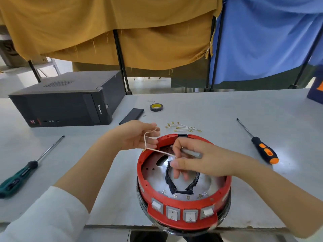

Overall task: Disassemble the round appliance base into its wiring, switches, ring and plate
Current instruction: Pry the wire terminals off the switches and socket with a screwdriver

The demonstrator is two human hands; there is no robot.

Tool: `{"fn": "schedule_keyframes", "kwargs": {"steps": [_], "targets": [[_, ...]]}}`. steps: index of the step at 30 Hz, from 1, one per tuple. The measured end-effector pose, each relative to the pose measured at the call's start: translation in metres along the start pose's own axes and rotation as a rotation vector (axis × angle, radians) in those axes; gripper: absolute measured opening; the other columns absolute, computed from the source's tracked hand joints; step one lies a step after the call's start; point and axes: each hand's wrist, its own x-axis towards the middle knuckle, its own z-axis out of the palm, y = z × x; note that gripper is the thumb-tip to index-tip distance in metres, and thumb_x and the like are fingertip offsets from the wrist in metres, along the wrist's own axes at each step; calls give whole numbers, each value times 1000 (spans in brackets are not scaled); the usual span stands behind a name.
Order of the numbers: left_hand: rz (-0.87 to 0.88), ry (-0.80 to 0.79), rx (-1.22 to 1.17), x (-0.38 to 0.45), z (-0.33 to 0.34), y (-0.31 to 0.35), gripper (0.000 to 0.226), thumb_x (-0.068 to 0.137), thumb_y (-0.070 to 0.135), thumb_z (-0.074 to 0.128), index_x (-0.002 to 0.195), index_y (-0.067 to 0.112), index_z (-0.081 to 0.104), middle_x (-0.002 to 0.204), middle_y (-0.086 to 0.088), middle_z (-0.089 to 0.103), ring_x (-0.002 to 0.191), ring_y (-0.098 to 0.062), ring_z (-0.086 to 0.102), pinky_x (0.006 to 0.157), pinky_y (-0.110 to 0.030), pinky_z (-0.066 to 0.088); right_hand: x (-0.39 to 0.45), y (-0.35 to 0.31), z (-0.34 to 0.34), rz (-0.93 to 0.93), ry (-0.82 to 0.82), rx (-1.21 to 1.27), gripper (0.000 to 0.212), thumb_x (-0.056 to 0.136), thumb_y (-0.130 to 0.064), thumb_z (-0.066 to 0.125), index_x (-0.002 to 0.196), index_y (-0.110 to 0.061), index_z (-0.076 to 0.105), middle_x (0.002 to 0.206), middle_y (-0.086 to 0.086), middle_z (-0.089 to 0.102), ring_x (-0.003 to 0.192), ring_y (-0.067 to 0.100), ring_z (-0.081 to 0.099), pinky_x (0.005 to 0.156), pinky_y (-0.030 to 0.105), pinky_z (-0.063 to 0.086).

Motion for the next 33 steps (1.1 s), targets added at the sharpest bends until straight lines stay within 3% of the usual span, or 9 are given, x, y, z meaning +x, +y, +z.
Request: {"fn": "schedule_keyframes", "kwargs": {"steps": [3,6,10,14,16,19,22,28,33], "targets": [[55,-44,140,-6,5,0,34,94,29,55,116,3,55,104,-12,71,84,-23,71,68,-33,58,3,-8,-3,-112,109,248,20,94,-24,54,84,-13,40,63,2,57,51,15,38,52,24,35],[124,-57,133,-12,8,3,46,94,50,41,120,14,57,113,-6,68,99,-21,67,81,-33,55,7,-11,-12,-143,232,498,25,88,-35,55,82,-15,41,58,1,44,44,12,27,50,26,25],[293,-189,-50,-19,15,2,76,87,69,14,115,16,62,115,-3,68,107,-24,64,93,-38,49,14,-10,-28,-169,336,807,32,92,-33,52,68,-17,39,54,-1,39,40,9,26,45,22,30],[392,-214,-73,-22,34,-2,70,73,73,46,121,22,55,110,-2,69,98,-25,67,85,-37,54,24,-9,-40,-120,381,1152,31,90,-32,53,65,-18,39,50,-3,38,37,6,25,38,20,32],[439,-198,-3,-21,42,-5,67,71,57,69,124,25,48,110,0,68,93,-25,69,78,-33,55,29,-8,-42,-93,369,1234,30,90,-31,54,67,-17,39,50,-4,37,36,6,26,37,20,32],[396,-174,42,-17,44,-12,55,77,33,75,121,24,43,111,-5,65,75,-24,69,70,-33,56,35,-2,-37,-16,323,1237,31,93,-30,52,68,-15,42,51,-2,39,36,7,27,37,21,34],[299,-27,30,-13,38,-19,23,92,29,57,111,18,54,100,-5,65,52,-15,59,64,-35,57,36,12,-26,116,343,1090,33,96,-30,49,68,-16,38,50,-1,40,36,7,25,37,20,29],[317,44,135,-11,32,-28,19,99,25,45,102,16,61,83,0,67,44,-12,52,52,-30,55,34,34,-13,255,440,1014,30,99,-29,45,75,-19,31,51,-1,34,35,6,18,34,16,21],[373,129,164,-9,24,-17,21,99,26,44,100,19,63,80,2,70,39,-11,46,44,-25,50,38,19,-20,168,443,975,30,96,-32,52,75,-12,43,61,6,52,39,11,37,39,22,37]]}}
